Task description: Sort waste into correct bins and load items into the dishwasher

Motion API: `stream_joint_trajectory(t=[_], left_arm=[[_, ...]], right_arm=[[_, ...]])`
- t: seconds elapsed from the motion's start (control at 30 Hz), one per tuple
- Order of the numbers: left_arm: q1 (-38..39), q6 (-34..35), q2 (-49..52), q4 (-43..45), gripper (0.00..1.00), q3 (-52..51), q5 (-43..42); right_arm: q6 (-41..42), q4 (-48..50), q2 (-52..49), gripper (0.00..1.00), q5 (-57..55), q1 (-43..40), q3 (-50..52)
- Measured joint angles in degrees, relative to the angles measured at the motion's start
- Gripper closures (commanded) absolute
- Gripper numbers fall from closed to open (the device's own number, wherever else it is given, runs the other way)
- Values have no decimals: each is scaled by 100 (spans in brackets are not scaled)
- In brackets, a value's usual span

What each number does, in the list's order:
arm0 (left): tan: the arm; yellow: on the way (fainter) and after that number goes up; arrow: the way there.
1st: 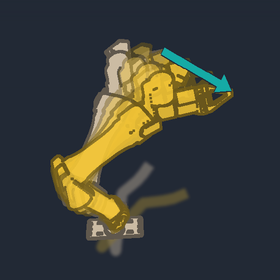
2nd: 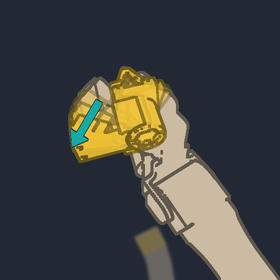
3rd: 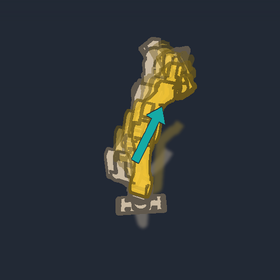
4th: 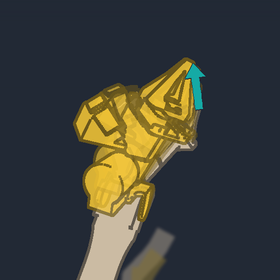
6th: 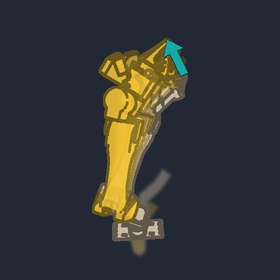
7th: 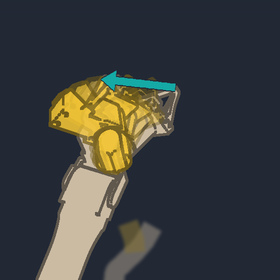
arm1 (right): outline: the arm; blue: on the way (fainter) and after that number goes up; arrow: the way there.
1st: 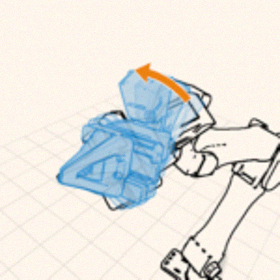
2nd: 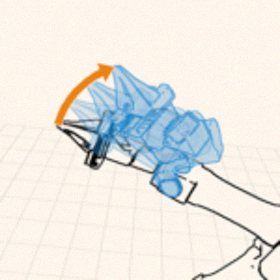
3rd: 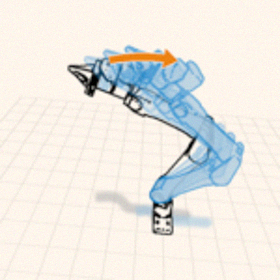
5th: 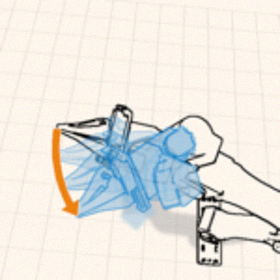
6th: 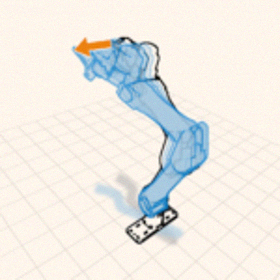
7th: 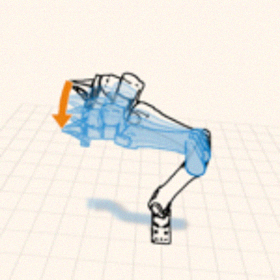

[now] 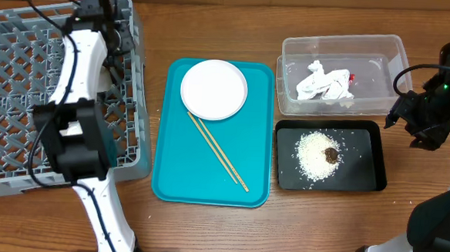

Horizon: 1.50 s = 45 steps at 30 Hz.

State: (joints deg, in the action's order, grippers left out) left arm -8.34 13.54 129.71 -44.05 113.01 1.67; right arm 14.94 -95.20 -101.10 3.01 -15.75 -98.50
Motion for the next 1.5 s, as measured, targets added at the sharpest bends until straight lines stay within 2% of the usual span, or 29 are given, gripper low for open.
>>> stream_joint_trajectory(t=[0.27,0.73,1.0,1.33,1.5], left_arm=[[9,-2,166,535,79,4,-546],[219,0,166,337,85,4,-1104],[603,24,166,404,89,7,-1526],[719,289,166,455,85,7,-1714],[713,306,166,815,82,7,-1797]], right_arm=[[0,0,0,34,4,0,0],[2,0,0,34,2,0,0],[2,0,0,33,2,-2,0],[0,-2,0,33,0,0,0],[0,-2,0,33,0,0,0]])
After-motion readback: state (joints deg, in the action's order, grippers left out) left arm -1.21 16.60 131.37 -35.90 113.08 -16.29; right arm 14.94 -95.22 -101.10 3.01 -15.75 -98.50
